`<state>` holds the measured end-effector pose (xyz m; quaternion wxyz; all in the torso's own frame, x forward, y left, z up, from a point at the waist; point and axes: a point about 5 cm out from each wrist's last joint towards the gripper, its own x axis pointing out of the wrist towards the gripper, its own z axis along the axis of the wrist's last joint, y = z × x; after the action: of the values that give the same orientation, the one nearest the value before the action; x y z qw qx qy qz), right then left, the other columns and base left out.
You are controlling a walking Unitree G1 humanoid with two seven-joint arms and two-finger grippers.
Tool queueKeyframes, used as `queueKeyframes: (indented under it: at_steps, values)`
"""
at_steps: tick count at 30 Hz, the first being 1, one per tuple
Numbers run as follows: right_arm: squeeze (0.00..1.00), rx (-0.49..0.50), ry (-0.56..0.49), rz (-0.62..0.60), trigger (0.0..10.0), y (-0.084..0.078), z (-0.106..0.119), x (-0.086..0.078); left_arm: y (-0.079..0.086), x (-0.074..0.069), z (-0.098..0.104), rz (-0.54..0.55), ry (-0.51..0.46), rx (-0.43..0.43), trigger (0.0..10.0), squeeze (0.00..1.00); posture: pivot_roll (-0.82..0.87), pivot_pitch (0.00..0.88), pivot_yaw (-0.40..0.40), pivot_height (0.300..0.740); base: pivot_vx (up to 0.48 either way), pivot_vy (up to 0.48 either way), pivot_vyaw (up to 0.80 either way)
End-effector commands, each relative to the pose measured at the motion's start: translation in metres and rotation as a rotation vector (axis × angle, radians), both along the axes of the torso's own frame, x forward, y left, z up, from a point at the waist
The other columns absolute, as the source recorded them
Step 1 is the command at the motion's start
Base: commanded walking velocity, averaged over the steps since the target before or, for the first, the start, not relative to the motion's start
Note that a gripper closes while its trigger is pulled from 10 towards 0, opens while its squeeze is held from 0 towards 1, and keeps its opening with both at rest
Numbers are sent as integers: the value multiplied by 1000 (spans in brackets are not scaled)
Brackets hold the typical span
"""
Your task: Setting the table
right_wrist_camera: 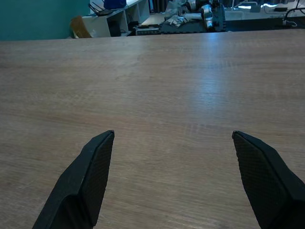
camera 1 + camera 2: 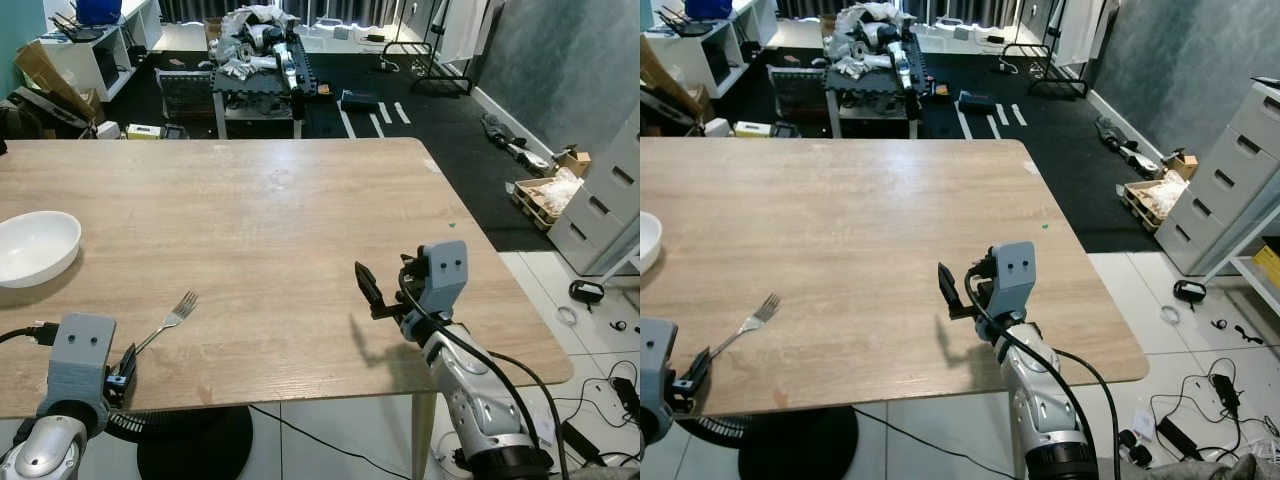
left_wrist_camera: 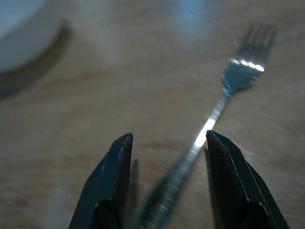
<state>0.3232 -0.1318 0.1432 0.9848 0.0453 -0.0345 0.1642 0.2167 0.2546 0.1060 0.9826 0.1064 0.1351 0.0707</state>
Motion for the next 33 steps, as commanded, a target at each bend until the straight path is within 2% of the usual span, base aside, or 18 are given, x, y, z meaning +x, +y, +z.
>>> queueKeyframes:
  at_steps: [1, 4, 5, 7, 11, 14, 15, 18, 21, 24, 26, 28, 33]
  values:
    - [0, -10, 12, -6, 10000, -1, -3, 0, -7, -5, -10, -21, 38, -48, 10000, 0, 37, 0, 28, 740, 0, 0, 0]
    - [0, -12, 12, -6, 10000, -2, -3, 0, -17, -9, -19, -48, 83, -162, 10000, 0, 36, 0, 28, 740, 0, 0, 0]
    - [0, -12, 12, -6, 10000, -2, -3, 0, -17, -9, -19, -48, 83, -162, 10000, 0, 36, 0, 28, 740, 0, 0, 0]
    - [0, -12, 11, -5, 10000, -2, -3, 0, -22, -13, -26, -61, 118, -236, 10000, 0, 34, 0, 29, 740, 0, 0, 0]
    - [0, -12, 10, -5, 10000, -2, -3, 0, -22, -15, -30, -59, 139, -263, 10000, 0, 34, 0, 29, 740, 0, 0, 0]
    - [0, -12, 11, -5, 10000, -2, -3, 0, -26, -16, -40, -63, 191, -313, 10000, 0, 38, 0, 27, 740, 0, 0, 0]
    - [0, -11, 11, -3, 10000, -1, -2, 0, -29, -14, -43, -65, 209, -341, 10000, 0, 34, 2, 29, 740, 0, 0, 0]
    - [0, -10, 11, -3, 10000, -1, -2, 0, -31, -9, -44, -67, 214, -354, 10000, 0, 37, 3, 26, 740, 0, 0, 0]
    - [0, -10, 15, -5, 10000, -1, -4, -1, -34, 7, -43, -73, 203, -363, 10000, 0, 38, 6, 22, 740, 0, 0, 0]
    - [0, -10, 16, -2, 10000, -1, -4, -1, -35, 14, -41, -74, 193, -374, 10000, 0, 38, 5, 19, 740, 0, 0, 0]
    - [0, -11, 15, 3, 10000, 1, -3, 0, -41, 33, -34, -112, 165, -400, 10000, 0, 29, 3, 20, 740, 0, 0, 0]
    - [0, -12, 10, 1, 10000, 1, -2, 0, -48, 46, -29, -160, 152, -403, 10000, 0, 21, 3, 23, 740, 0, 0, 0]
    - [0, -14, 8, -7, 10000, -1, -1, 0, -51, 53, -28, -178, 154, -389, 10000, 0, 19, 6, 25, 740, 0, 0, 0]
